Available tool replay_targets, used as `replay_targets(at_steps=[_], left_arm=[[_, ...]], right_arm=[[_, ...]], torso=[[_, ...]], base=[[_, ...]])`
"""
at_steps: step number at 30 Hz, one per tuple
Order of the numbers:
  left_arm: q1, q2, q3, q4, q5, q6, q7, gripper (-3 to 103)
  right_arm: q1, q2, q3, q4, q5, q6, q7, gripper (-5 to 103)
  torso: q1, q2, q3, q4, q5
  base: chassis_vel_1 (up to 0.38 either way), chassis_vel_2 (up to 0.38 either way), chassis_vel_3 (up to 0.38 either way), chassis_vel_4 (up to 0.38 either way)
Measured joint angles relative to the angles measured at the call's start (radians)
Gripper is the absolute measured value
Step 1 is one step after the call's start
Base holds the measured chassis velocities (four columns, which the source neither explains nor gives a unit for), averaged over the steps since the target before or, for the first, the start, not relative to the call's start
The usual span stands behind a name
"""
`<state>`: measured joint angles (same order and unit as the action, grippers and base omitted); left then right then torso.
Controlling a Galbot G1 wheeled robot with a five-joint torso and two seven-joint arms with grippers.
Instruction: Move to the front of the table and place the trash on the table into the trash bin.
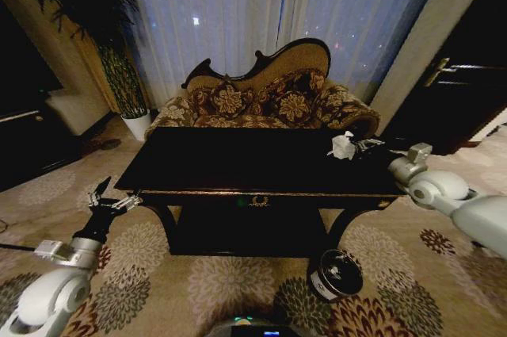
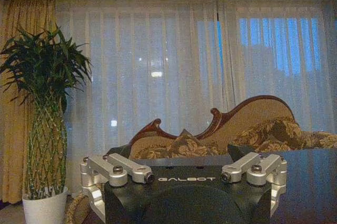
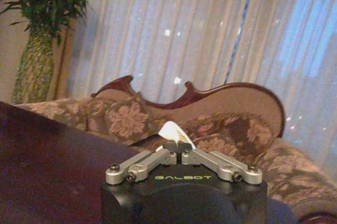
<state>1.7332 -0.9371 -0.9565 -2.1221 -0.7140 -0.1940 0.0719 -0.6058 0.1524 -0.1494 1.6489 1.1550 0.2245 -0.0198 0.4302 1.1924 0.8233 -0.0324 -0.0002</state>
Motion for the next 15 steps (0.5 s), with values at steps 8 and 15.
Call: replay_targets(at_steps=[8, 15], left_arm=[[0.000, 0.000, 0.000, 0.000, 0.000, 0.000, 0.000, 100], [0.000, 0.000, 0.000, 0.000, 0.000, 0.000, 0.000, 100]], right_arm=[[-0.214, 0.031, 0.188, -0.024, -0.046, 0.088, 0.018, 0], [-0.636, 0.127, 0.618, 0.005, -0.087, 0.102, 0.041, 0]], torso=[[0.000, 0.000, 0.000, 0.0002, -0.0001], [0.000, 0.000, 0.000, -0.0001, 0.0001]], base=[[0.000, 0.000, 0.000, 0.000], [0.000, 0.000, 0.000, 0.000]])
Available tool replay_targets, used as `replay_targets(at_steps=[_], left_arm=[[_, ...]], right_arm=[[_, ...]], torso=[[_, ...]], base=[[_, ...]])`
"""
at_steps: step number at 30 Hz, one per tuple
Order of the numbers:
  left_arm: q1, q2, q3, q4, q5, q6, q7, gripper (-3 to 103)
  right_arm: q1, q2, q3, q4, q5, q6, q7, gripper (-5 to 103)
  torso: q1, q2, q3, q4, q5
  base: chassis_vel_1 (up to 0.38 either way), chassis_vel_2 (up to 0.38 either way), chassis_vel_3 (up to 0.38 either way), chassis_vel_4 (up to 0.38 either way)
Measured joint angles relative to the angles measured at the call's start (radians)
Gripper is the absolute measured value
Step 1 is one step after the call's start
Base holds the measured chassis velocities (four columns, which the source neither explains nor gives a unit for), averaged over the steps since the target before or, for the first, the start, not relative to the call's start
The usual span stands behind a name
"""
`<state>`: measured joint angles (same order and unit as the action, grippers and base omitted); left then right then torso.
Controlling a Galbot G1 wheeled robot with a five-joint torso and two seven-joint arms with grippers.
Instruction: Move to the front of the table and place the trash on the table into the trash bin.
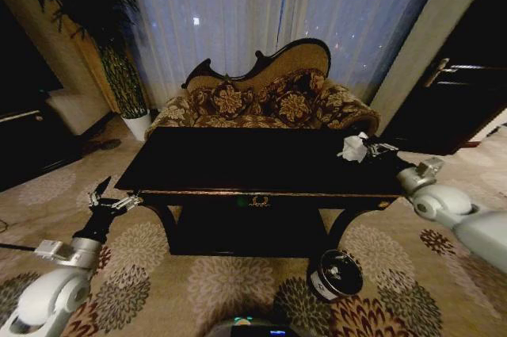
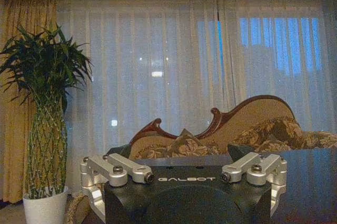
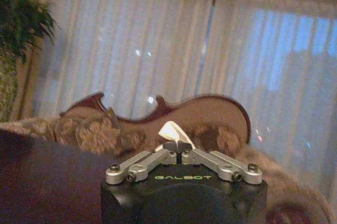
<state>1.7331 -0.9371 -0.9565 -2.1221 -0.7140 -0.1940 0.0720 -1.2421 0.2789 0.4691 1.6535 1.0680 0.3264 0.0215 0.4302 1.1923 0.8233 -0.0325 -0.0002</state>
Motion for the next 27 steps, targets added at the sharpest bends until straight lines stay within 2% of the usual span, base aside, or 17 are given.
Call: replay_targets(at_steps=[1, 2, 3, 4, 5, 7, 8, 9, 12, 14, 17, 27], left_arm=[[0.000, 0.000, 0.000, 0.000, 0.000, 0.000, 0.000, 100], [0.000, 0.000, 0.000, 0.000, 0.000, 0.000, 0.000, 100], [0.000, 0.000, 0.000, 0.000, 0.000, 0.000, 0.000, 100], [0.000, 0.000, 0.000, 0.000, 0.000, 0.000, 0.000, 100], [0.000, 0.000, 0.000, 0.000, 0.000, 0.000, 0.000, 100], [0.000, 0.000, 0.000, 0.000, 0.000, 0.000, 0.000, 100], [0.000, 0.000, 0.000, 0.000, 0.000, 0.000, 0.000, 100], [0.000, 0.000, 0.000, 0.000, 0.000, 0.000, 0.000, 100], [0.000, 0.000, 0.000, 0.000, 0.000, 0.000, 0.000, 100], [0.000, 0.000, 0.000, 0.000, 0.000, 0.000, 0.000, 100], [0.000, 0.000, 0.000, 0.000, 0.000, 0.000, 0.000, 100], [0.000, 0.000, 0.000, 0.000, 0.000, 0.000, 0.000, 100]], right_arm=[[-0.084, 0.029, 0.083, 0.010, -0.008, 0.000, -0.006, 0], [-0.131, 0.047, 0.135, 0.018, -0.012, -0.001, -0.010, 0], [-0.131, 0.047, 0.135, 0.018, -0.012, -0.001, -0.010, 0], [-0.185, 0.073, 0.201, 0.029, -0.018, -0.002, -0.016, 0], [-0.193, 0.077, 0.210, 0.031, -0.019, -0.002, -0.018, 0], [-0.285, 0.123, 0.332, 0.059, -0.024, -0.007, -0.034, 0], [-0.334, 0.145, 0.384, 0.069, -0.028, -0.007, -0.048, 0], [-0.334, 0.145, 0.384, 0.069, -0.028, -0.007, -0.048, 0], [-0.453, 0.201, 0.490, 0.099, -0.044, 0.002, -0.085, 0], [-0.476, 0.214, 0.512, 0.107, -0.046, 0.003, -0.091, 0], [-0.560, 0.274, 0.593, 0.135, -0.067, 0.018, -0.124, 0], [-0.672, 0.394, 0.691, 0.150, -0.092, 0.064, -0.166, 0]], torso=[[0.000, 0.000, 0.000, 0.0000, 0.0015], [0.000, 0.000, 0.000, 0.0000, 0.0008], [0.000, 0.000, 0.000, 0.0000, 0.0008], [0.000, 0.000, 0.000, 0.0000, -0.0005], [0.000, 0.000, 0.000, 0.0000, -0.0004], [0.000, 0.000, 0.000, 0.0003, 0.0003], [0.000, 0.000, 0.000, 0.0004, -0.0005], [0.000, 0.000, 0.000, 0.0004, -0.0005], [0.000, 0.000, 0.000, 0.0001, 0.0002], [0.000, 0.000, 0.000, 0.0001, 0.0002], [0.000, 0.000, 0.000, 0.0002, 0.0001], [0.000, 0.000, 0.000, 0.0001, 0.0001]], base=[[0.000, 0.000, 0.000, 0.000], [0.000, 0.000, 0.000, 0.000], [0.000, 0.000, 0.000, 0.000], [0.000, 0.000, 0.000, 0.000], [0.000, 0.000, 0.000, 0.000], [0.000, 0.000, 0.000, 0.000], [0.000, 0.000, 0.000, 0.000], [0.000, 0.000, 0.000, 0.000], [0.000, 0.000, 0.000, 0.000], [0.000, 0.000, 0.000, 0.000], [0.000, 0.000, 0.000, 0.000], [0.000, 0.000, 0.000, 0.000]])
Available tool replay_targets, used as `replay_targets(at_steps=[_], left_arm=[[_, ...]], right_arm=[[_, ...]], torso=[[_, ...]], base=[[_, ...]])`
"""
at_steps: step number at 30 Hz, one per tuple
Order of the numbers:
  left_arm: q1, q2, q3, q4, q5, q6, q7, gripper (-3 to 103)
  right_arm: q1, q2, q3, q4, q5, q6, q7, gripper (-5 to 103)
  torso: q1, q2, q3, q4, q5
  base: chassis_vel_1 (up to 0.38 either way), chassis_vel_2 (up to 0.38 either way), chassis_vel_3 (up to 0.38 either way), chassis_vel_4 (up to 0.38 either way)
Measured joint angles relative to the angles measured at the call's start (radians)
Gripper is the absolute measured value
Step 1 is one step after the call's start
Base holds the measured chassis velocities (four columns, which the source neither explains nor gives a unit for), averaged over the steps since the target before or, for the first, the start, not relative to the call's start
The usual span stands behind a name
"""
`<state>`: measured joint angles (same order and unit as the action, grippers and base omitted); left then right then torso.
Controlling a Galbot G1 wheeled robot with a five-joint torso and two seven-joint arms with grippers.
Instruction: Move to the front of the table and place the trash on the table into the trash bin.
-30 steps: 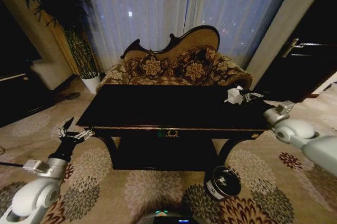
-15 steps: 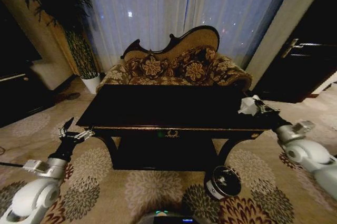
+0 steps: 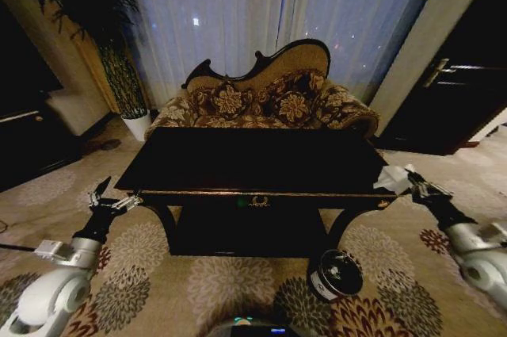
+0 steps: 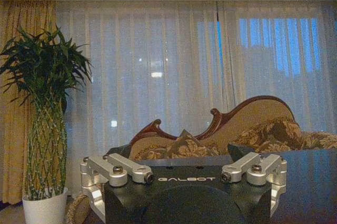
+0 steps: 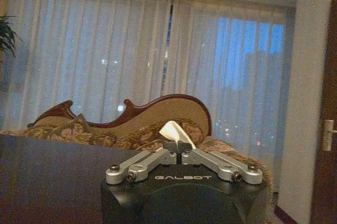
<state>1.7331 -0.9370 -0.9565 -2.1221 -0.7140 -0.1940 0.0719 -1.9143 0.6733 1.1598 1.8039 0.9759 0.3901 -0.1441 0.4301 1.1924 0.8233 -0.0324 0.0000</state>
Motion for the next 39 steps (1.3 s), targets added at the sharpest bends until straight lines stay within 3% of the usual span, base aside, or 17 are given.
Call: replay_targets(at_steps=[15, 24, 39], left_arm=[[0.000, 0.000, 0.000, 0.000, 0.000, 0.000, 0.000, 100], [0.000, 0.000, 0.000, 0.000, 0.000, 0.000, 0.000, 100], [0.000, 0.000, 0.000, 0.000, 0.000, 0.000, 0.000, 100]], right_arm=[[-0.045, 0.109, -0.084, -0.071, -0.064, 0.078, -0.052, 0], [0.052, 0.183, -0.284, -0.230, -0.195, 0.106, -0.060, 0], [0.287, 0.226, -0.535, -0.514, -0.330, 0.125, -0.032, 0]], torso=[[0.000, 0.000, 0.000, 0.0002, -0.0003], [0.000, 0.000, 0.000, 0.0002, 0.0000], [0.000, 0.000, 0.000, 0.0003, 0.0001]], base=[[0.000, 0.000, 0.000, 0.000], [0.000, 0.000, 0.000, 0.000], [0.000, 0.000, 0.000, 0.000]])
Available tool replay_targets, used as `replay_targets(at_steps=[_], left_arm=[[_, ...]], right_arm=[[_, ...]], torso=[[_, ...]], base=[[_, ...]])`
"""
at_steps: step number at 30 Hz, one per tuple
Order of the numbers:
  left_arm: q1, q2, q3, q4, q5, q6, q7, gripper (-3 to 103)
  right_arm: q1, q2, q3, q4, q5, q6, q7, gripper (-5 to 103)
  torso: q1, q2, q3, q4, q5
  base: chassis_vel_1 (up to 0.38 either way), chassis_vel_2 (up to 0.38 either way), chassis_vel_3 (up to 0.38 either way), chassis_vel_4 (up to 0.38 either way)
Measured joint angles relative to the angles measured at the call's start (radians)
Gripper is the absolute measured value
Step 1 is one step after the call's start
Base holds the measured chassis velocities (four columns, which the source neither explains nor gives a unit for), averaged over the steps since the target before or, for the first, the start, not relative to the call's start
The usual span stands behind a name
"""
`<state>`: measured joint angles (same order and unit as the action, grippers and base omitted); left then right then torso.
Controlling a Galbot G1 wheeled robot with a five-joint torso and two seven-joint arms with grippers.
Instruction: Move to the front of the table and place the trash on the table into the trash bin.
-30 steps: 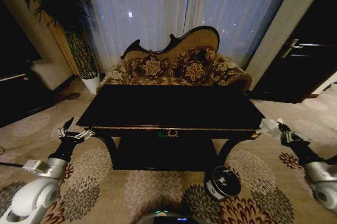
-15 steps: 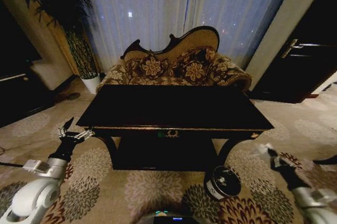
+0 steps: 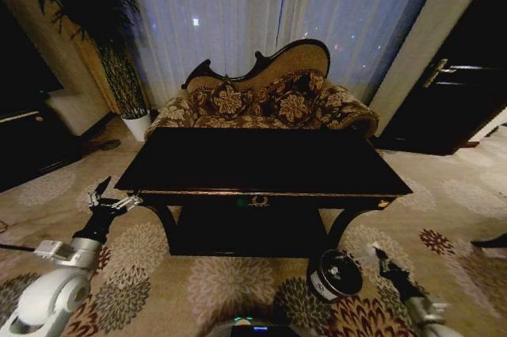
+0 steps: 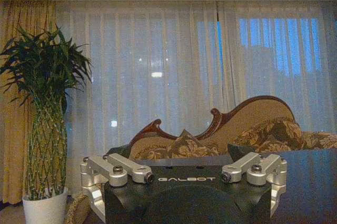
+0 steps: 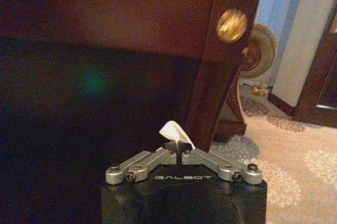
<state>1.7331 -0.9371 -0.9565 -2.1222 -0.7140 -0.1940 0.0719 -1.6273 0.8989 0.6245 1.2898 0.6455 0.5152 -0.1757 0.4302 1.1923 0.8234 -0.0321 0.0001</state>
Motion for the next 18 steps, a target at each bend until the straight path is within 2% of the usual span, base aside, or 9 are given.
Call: replay_targets(at_steps=[8, 18], left_arm=[[0.000, 0.000, 0.000, 0.000, 0.000, 0.000, 0.000, 100], [0.000, 0.000, 0.000, 0.000, 0.000, 0.000, 0.000, 100]], right_arm=[[0.133, 0.036, -0.110, -0.179, -0.059, 0.015, 0.004, 0], [0.209, 0.088, -0.160, -0.305, -0.090, 0.026, 0.011, 0]], torso=[[0.000, 0.000, 0.000, -0.0001, 0.0001], [0.000, 0.000, 0.000, -0.0002, 0.0000]], base=[[0.000, 0.000, 0.000, 0.000], [0.000, 0.000, 0.000, 0.000]])
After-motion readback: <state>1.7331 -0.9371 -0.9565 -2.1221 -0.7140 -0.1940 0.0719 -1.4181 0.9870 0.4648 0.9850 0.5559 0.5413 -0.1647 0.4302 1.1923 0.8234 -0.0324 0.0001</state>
